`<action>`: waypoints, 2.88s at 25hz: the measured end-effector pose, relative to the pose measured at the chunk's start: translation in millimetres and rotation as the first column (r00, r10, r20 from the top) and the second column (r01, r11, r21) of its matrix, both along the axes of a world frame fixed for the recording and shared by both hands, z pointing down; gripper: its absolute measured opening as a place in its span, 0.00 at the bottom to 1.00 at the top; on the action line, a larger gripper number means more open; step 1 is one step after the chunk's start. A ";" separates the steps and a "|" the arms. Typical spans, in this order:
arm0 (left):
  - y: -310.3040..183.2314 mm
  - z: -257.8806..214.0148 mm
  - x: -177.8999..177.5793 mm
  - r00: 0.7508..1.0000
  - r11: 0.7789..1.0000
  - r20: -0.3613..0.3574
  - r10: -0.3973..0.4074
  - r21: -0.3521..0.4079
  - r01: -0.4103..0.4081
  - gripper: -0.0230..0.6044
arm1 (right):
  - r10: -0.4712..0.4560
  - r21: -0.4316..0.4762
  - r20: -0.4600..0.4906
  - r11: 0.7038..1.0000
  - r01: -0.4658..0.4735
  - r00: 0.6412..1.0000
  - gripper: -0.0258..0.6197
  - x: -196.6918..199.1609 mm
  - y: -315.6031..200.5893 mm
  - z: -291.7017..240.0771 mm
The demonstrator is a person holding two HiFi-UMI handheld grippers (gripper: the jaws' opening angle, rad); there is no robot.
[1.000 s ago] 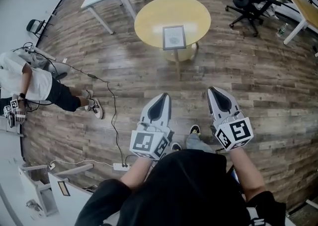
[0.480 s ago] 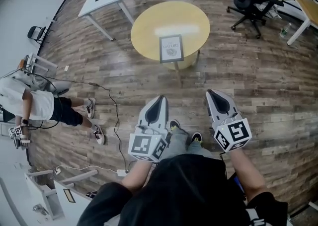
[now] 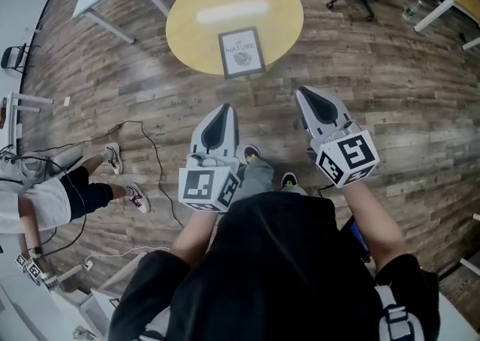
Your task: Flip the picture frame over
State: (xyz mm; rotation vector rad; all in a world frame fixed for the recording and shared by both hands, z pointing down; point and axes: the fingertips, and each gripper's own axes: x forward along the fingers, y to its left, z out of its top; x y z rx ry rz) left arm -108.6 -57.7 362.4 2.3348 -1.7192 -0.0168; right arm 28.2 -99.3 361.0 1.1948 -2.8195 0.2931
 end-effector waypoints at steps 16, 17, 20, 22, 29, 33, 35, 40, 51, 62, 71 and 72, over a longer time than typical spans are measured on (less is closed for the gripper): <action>-128.6 29.6 -41.5 0.997 0.996 -0.048 0.058 -0.064 -0.061 0.07 | 0.011 -0.041 -0.103 0.999 -0.015 0.995 0.07 -30.3 -132.6 15.4; -138.1 30.6 -38.7 0.997 0.996 -0.041 0.057 -0.066 -0.060 0.07 | 0.008 -0.043 -0.101 0.999 -0.012 0.995 0.07 -27.5 -142.8 17.2; -170.5 37.4 -26.4 0.998 0.996 -0.024 0.053 -0.077 -0.055 0.07 | 0.006 -0.052 -0.093 0.999 -0.011 0.996 0.07 -14.9 -175.3 28.1; -190.7 44.5 -18.9 0.999 0.995 -0.020 0.044 -0.093 -0.046 0.07 | 0.000 -0.074 -0.089 0.997 -0.007 0.996 0.07 -7.8 -194.2 40.6; -251.5 86.6 -24.2 0.999 0.987 0.042 -0.016 -0.160 0.022 0.08 | -0.158 -0.229 -0.100 0.965 0.132 0.982 0.07 -27.5 -244.0 113.1; -268.0 129.6 -37.2 0.998 0.972 0.065 -0.024 -0.233 0.038 0.08 | -0.280 -0.405 -0.101 0.888 0.218 0.955 0.07 -46.0 -247.4 176.6; -271.1 154.2 -45.5 0.996 0.962 0.090 -0.022 -0.268 0.046 0.08 | -0.325 -0.495 -0.083 0.834 0.244 0.942 0.07 -52.1 -242.7 207.1; -279.3 216.4 -64.3 0.993 0.929 0.116 0.014 -0.369 0.030 0.08 | -0.399 -0.695 -0.048 0.672 0.257 0.916 0.10 -64.6 -226.2 276.6; -277.6 299.4 -87.0 0.992 0.873 0.121 0.039 -0.488 0.026 0.33 | -0.307 -0.886 0.193 0.355 0.300 0.932 0.29 -87.9 -184.2 347.4; -270.2 315.6 -71.5 0.991 0.857 0.066 0.115 -0.511 -0.065 0.33 | -0.115 -0.851 0.323 0.399 0.341 0.939 0.26 -101.3 -197.5 325.2; -269.4 317.8 -60.1 0.971 0.847 0.070 0.229 -0.507 -0.163 0.23 | -0.028 -0.784 0.413 0.498 0.371 0.910 0.24 -116.7 -226.7 315.0; -270.3 317.1 -61.6 0.974 0.847 0.053 0.219 -0.507 -0.162 0.23 | -0.063 -0.781 0.390 0.505 0.367 0.918 0.24 -118.5 -227.1 315.8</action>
